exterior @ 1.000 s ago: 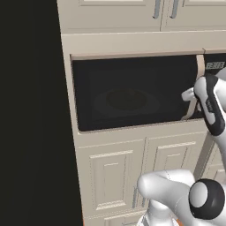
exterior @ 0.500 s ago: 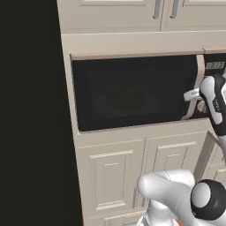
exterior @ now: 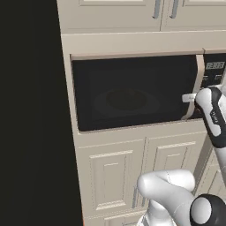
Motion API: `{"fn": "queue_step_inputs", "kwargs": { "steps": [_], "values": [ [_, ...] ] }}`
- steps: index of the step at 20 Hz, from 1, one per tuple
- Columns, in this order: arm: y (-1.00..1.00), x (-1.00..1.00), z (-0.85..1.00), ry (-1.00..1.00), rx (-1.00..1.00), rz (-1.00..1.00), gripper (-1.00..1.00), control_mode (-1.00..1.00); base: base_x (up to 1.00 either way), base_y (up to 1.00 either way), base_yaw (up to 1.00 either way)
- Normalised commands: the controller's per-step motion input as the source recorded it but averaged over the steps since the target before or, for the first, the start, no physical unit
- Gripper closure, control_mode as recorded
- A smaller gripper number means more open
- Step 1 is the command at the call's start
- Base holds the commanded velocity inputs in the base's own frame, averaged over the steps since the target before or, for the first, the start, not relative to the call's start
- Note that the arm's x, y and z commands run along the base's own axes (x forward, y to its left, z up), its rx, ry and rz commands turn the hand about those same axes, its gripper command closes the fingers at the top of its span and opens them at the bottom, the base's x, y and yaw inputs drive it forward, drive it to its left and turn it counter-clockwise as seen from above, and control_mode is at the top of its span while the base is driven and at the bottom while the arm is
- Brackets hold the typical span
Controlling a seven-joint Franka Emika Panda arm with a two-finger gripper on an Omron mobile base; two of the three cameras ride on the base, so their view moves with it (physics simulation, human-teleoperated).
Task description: Retrieve the reheated potato from the microwave, then place the potato, cheese, and condiment on the cutting board.
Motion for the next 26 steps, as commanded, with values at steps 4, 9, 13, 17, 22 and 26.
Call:
{"fn": "queue_step_inputs", "kwargs": {
  "steps": [4,9,13,17,22,26],
  "values": [
    [0.12,0.74,-0.08,0.00,0.05,-0.01,1.00,-1.00,0.00,0.00,0.00],
    [0.06,0.54,-0.14,0.00,0.09,0.03,1.00,-1.00,0.00,0.00,0.00],
    [0.24,0.09,-0.12,0.00,0.04,0.14,1.00,-1.00,0.00,0.00,0.00],
    [0.36,-0.38,-0.01,0.00,0.00,0.14,1.00,-1.00,0.00,0.00,0.00],
    [0.31,-0.62,0.00,0.03,0.00,0.15,1.00,-1.00,0.00,0.00,0.00],
    [0.32,-0.67,0.00,0.06,-0.01,0.07,1.00,-1.00,0.00,0.00,0.00]
  ]
}}
